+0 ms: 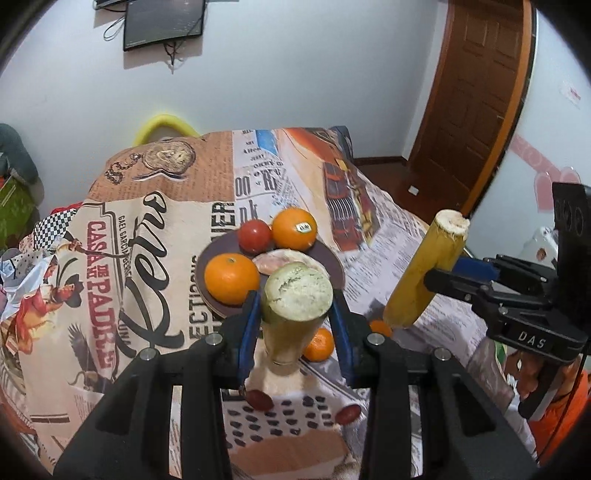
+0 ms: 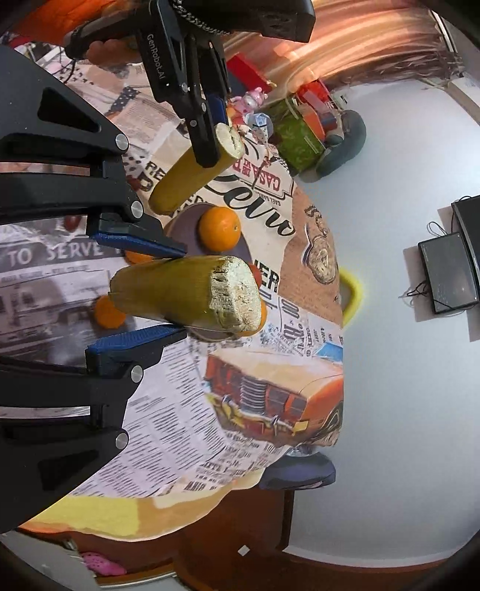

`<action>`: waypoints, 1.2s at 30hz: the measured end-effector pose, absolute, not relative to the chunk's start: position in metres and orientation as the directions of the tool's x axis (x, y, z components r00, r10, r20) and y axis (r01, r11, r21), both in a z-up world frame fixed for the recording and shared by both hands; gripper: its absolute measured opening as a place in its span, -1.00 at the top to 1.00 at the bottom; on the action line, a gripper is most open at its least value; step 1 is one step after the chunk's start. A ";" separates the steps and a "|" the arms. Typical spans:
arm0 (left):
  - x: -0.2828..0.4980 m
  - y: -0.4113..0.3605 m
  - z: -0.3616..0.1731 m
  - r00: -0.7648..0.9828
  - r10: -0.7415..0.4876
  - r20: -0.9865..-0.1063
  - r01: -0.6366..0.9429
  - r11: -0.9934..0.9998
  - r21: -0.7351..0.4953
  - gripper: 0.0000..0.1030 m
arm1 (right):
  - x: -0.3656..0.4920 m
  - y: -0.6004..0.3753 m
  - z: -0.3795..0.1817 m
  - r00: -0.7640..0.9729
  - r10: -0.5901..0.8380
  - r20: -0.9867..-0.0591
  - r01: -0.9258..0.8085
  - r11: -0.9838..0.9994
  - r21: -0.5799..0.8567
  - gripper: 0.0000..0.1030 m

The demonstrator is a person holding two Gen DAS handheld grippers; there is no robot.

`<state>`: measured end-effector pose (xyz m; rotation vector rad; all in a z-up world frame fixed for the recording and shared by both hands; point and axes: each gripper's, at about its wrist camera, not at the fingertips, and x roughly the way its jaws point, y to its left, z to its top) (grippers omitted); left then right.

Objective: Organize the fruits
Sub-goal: 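Lay both corn cobs on the purple plate and open both grippers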

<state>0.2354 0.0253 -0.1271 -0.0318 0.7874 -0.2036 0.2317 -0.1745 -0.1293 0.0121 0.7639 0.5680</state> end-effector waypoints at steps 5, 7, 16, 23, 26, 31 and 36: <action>0.251 0.034 -0.128 0.693 -0.199 -0.693 0.150 0.980 -0.132 0.28 | 0.245 -0.162 -0.131 0.569 0.497 -0.655 -0.495 0.843 0.209 0.33; 0.258 0.036 -0.130 0.692 -0.202 -0.693 0.146 0.979 -0.140 0.28 | 0.250 -0.157 -0.132 0.564 0.499 -0.658 -0.503 0.840 0.205 0.33; 0.291 0.043 -0.145 0.666 -0.228 -0.710 0.140 0.973 -0.181 0.28 | 0.276 -0.128 -0.149 0.519 0.508 -0.687 -0.529 0.823 0.208 0.33; 0.313 0.052 -0.155 0.655 -0.251 -0.713 0.122 0.966 -0.228 0.29 | 0.294 -0.110 -0.164 0.475 0.514 -0.714 -0.547 0.808 0.218 0.33; 0.320 0.055 -0.161 0.649 -0.257 -0.716 0.118 0.964 -0.240 0.29 | 0.299 -0.105 -0.167 0.470 0.517 -0.715 -0.555 0.804 0.216 0.33; 0.329 0.052 -0.166 0.651 -0.231 -0.723 0.117 0.972 -0.205 0.29 | 0.310 -0.098 -0.171 0.457 0.518 -0.723 -0.564 0.797 0.215 0.34; 0.336 0.056 -0.169 0.661 -0.207 -0.721 0.085 0.976 -0.203 0.29 | 0.315 -0.094 -0.173 0.475 0.499 -0.725 -0.558 0.808 0.191 0.34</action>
